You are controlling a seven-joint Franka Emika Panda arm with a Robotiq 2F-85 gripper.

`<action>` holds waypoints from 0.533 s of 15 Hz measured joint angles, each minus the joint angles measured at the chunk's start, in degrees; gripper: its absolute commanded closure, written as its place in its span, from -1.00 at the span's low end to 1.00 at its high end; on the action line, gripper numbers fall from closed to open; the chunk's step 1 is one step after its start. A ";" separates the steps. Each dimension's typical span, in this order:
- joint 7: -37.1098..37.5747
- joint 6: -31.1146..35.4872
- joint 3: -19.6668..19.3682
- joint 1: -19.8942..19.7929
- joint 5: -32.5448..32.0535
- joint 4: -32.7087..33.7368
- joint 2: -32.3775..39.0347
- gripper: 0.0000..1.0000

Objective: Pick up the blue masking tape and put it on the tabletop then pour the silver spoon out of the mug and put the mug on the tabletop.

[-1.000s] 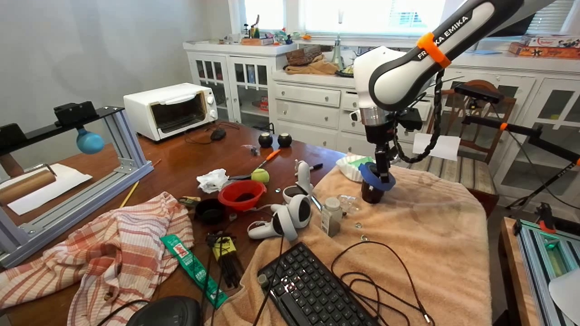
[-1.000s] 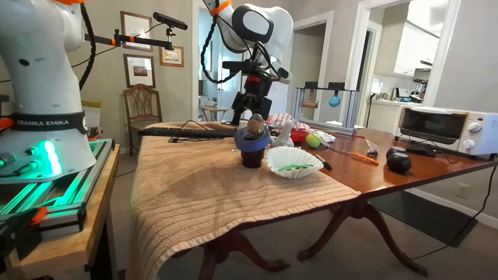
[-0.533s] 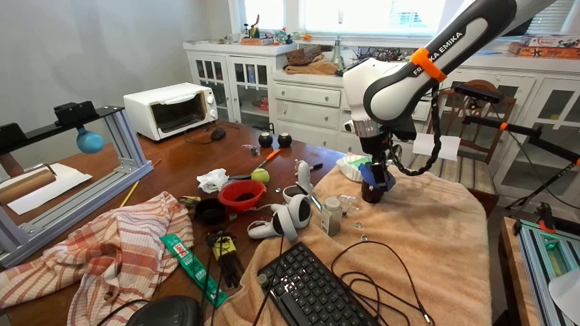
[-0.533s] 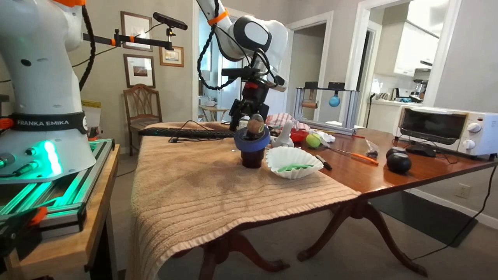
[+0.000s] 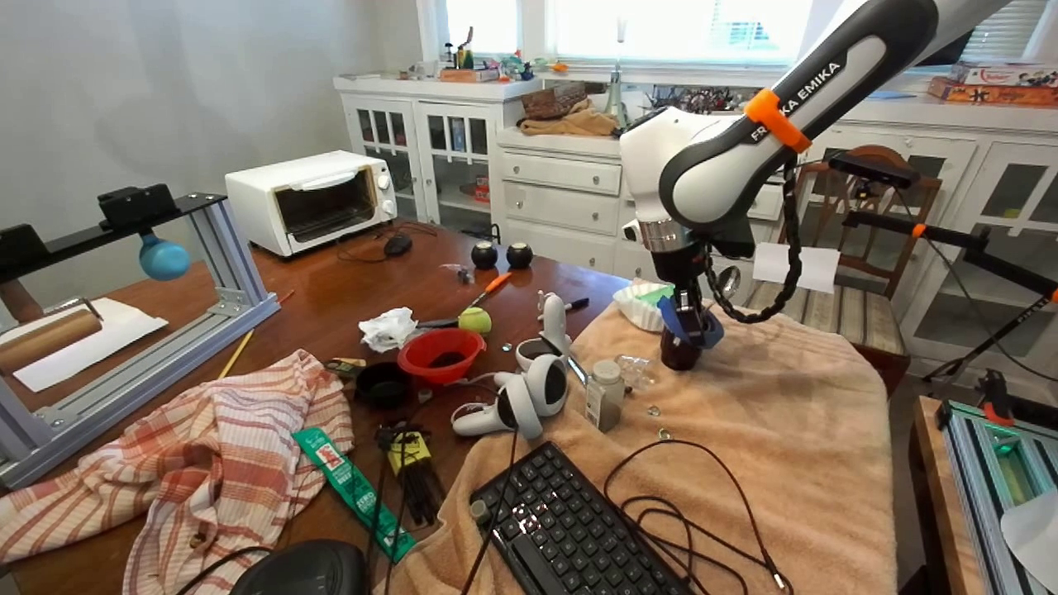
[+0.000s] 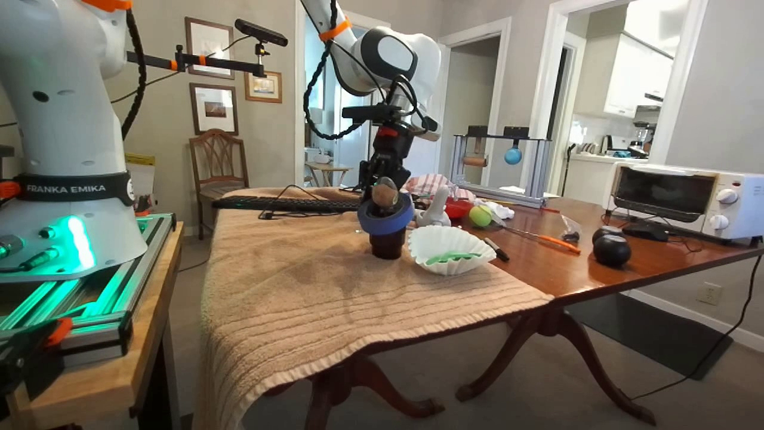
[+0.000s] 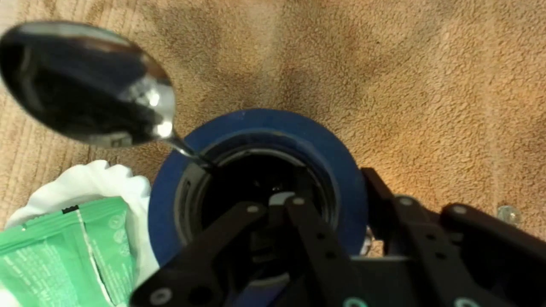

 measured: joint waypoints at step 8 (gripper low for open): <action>1.51 -2.92 0.07 0.30 -1.09 1.13 -0.17 0.90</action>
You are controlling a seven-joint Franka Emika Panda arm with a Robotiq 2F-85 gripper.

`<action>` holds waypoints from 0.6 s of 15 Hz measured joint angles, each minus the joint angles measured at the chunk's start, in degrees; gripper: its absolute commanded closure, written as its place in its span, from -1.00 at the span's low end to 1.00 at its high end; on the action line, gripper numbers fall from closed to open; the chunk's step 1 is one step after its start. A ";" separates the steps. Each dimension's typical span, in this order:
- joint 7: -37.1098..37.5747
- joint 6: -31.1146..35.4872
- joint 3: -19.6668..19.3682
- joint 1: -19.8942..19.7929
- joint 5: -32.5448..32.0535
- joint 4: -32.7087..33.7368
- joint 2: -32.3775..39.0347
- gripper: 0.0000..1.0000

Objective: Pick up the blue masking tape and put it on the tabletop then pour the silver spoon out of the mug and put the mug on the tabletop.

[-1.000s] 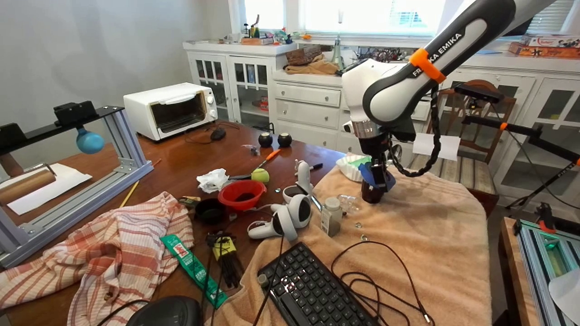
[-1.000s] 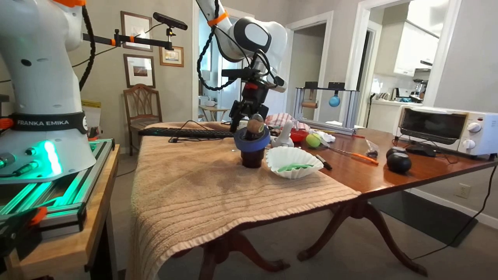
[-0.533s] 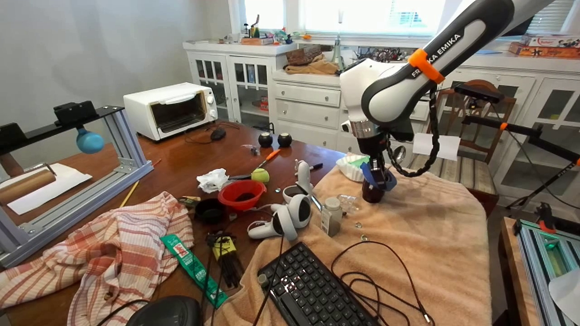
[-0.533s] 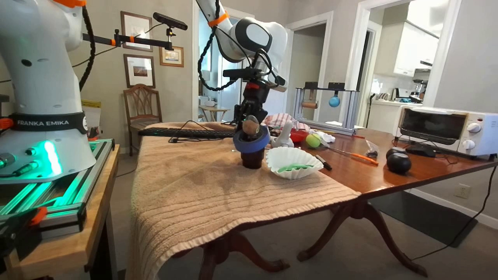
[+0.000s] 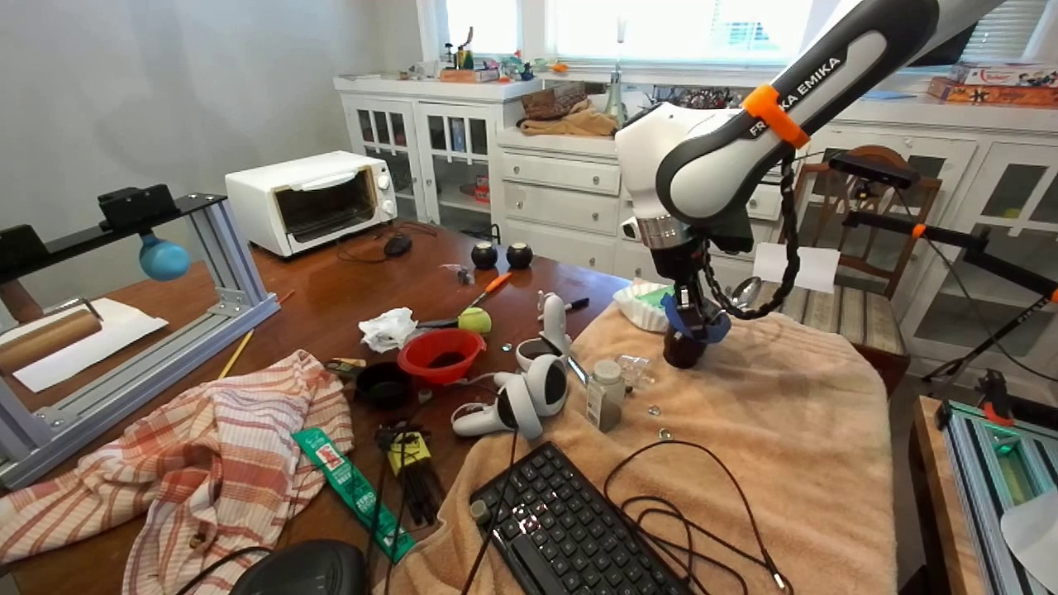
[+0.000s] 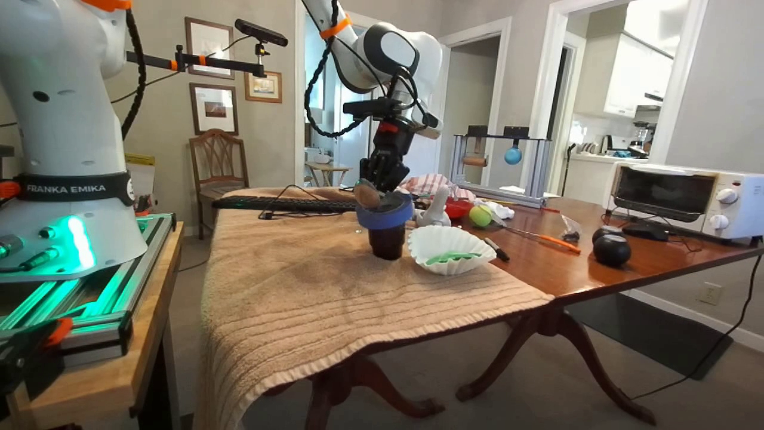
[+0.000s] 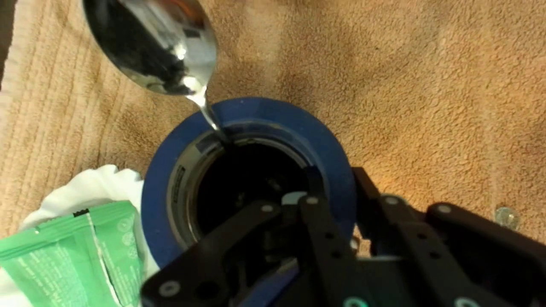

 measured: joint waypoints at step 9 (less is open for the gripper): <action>7.53 -24.03 0.42 2.77 -5.93 6.21 -2.84 0.90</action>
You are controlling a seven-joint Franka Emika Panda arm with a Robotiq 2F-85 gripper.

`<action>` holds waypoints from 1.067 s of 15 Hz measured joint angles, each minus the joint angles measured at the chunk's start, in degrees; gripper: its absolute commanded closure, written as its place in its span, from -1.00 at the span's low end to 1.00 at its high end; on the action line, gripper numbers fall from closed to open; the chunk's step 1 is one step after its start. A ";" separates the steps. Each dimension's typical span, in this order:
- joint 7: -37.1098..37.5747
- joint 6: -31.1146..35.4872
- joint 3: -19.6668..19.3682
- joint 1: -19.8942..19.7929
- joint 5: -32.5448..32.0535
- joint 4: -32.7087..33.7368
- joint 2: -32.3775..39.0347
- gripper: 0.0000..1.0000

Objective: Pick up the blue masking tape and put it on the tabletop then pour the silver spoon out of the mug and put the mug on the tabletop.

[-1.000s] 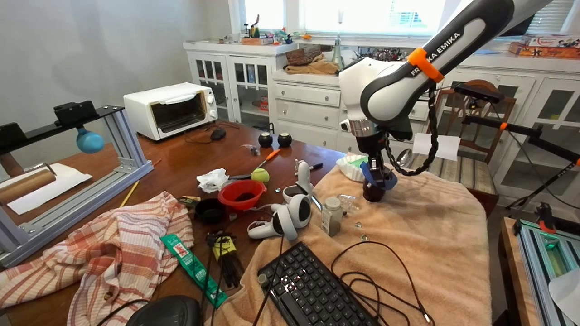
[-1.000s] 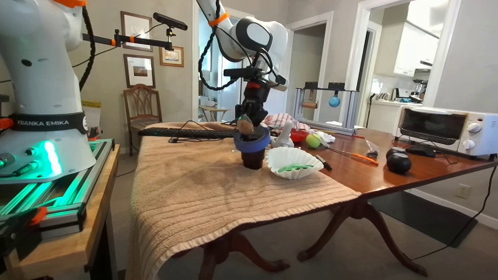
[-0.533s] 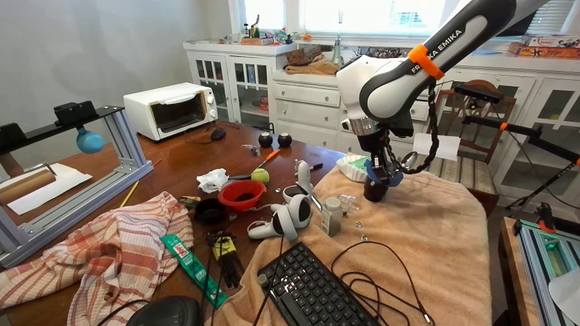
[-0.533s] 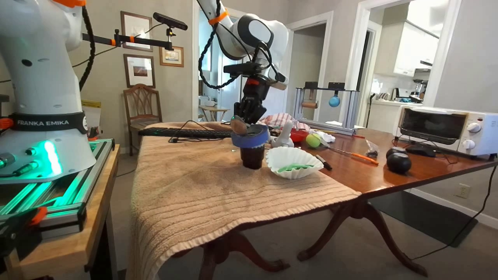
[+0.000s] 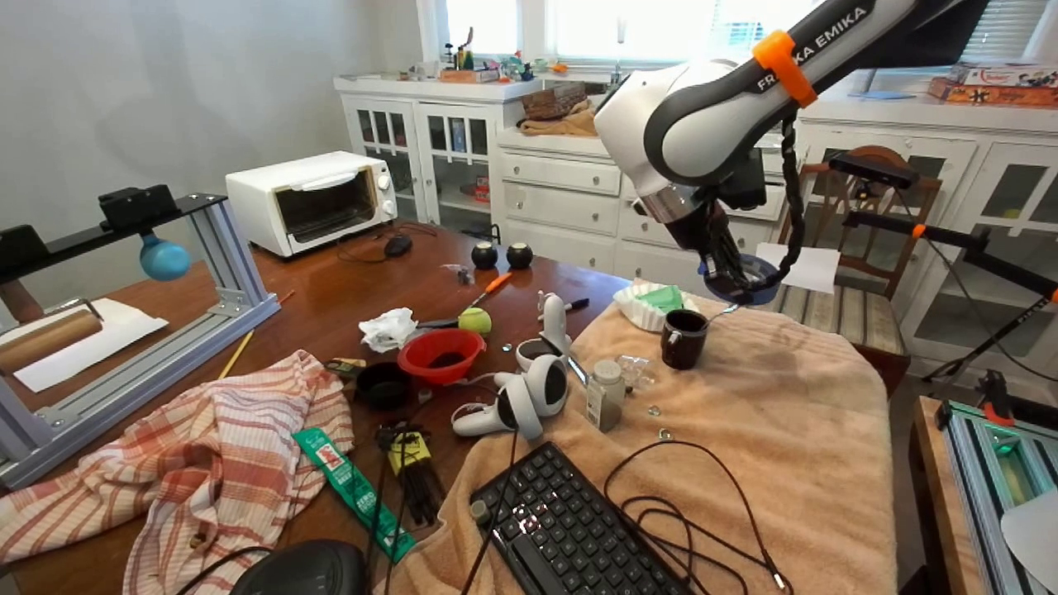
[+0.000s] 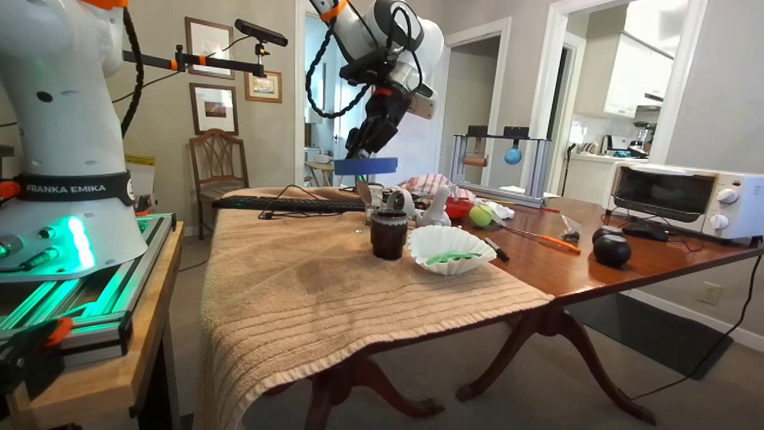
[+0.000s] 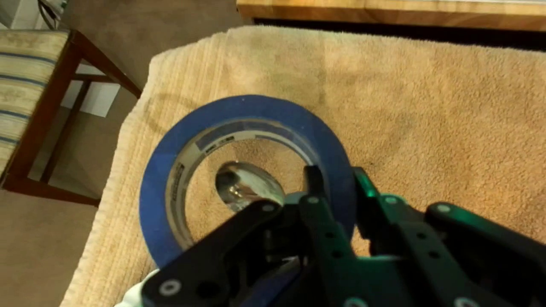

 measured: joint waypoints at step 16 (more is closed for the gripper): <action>-19.69 18.15 -0.72 -2.04 -16.98 2.44 -2.79 0.90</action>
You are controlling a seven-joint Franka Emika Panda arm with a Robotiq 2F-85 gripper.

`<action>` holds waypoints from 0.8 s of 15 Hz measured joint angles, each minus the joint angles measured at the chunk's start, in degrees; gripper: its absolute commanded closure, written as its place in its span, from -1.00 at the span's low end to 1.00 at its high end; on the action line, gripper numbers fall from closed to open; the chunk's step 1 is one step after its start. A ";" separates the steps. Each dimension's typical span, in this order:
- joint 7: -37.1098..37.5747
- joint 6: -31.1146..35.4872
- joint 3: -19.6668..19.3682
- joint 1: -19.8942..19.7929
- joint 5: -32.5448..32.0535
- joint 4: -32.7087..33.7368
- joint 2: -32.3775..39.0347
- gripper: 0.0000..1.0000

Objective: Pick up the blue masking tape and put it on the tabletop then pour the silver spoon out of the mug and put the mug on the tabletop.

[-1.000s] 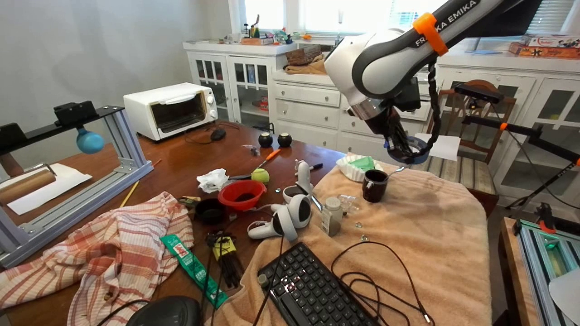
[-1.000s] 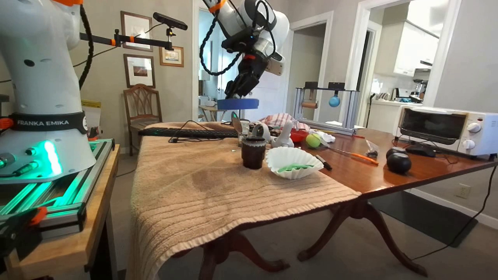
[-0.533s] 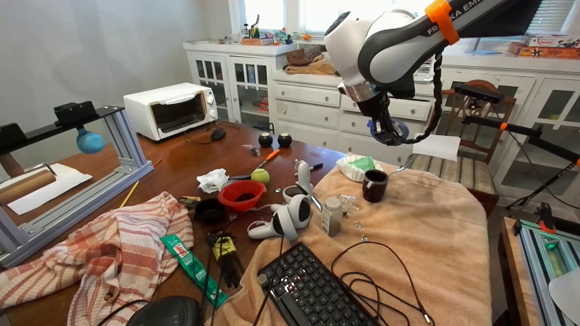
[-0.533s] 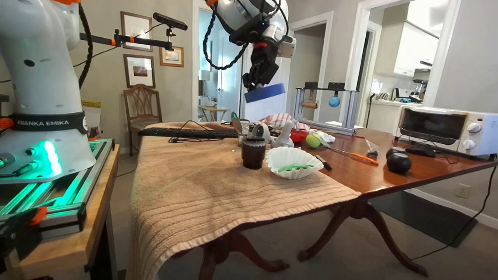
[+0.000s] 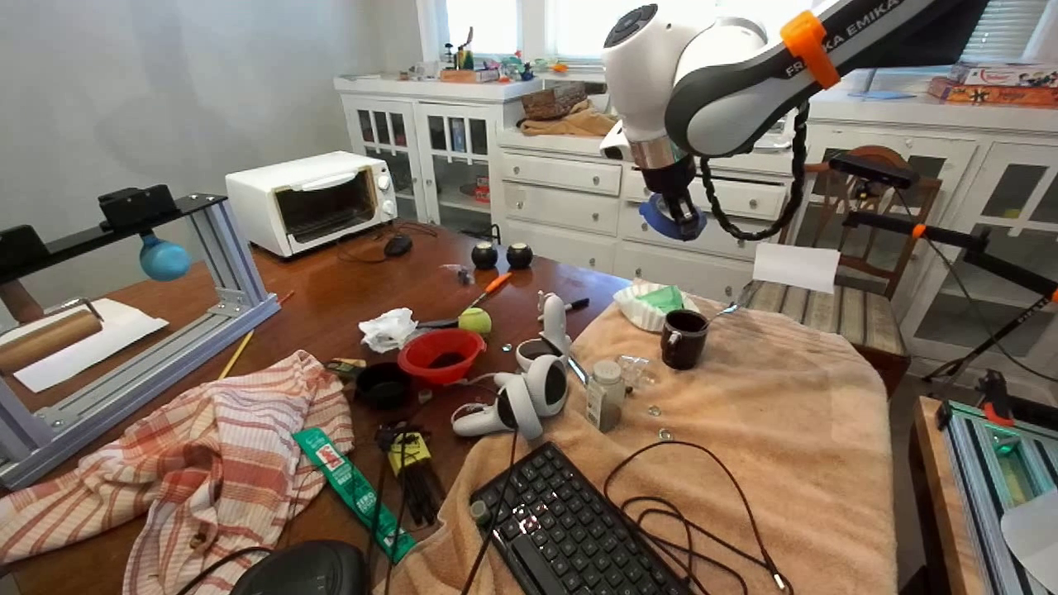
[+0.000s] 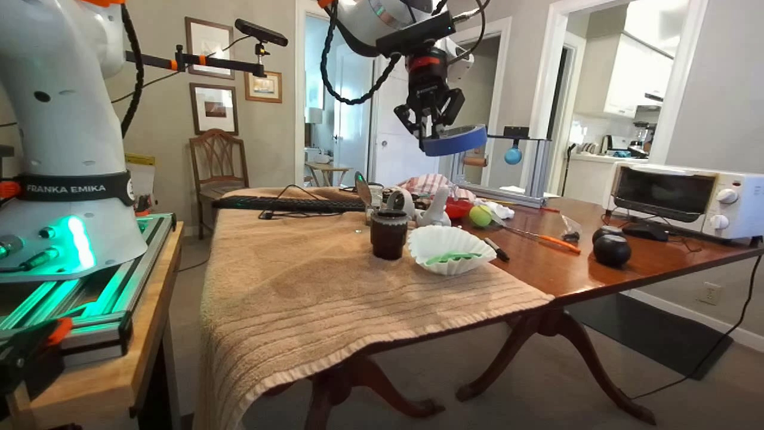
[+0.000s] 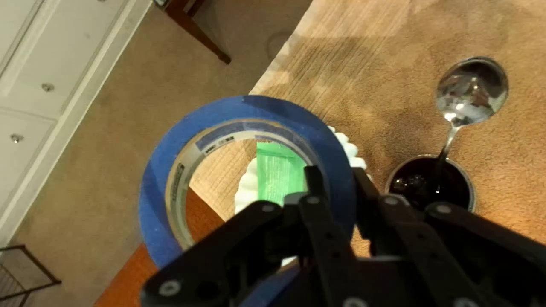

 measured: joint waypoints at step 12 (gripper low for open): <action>-15.82 12.79 0.98 -0.04 -1.78 1.24 4.50 0.90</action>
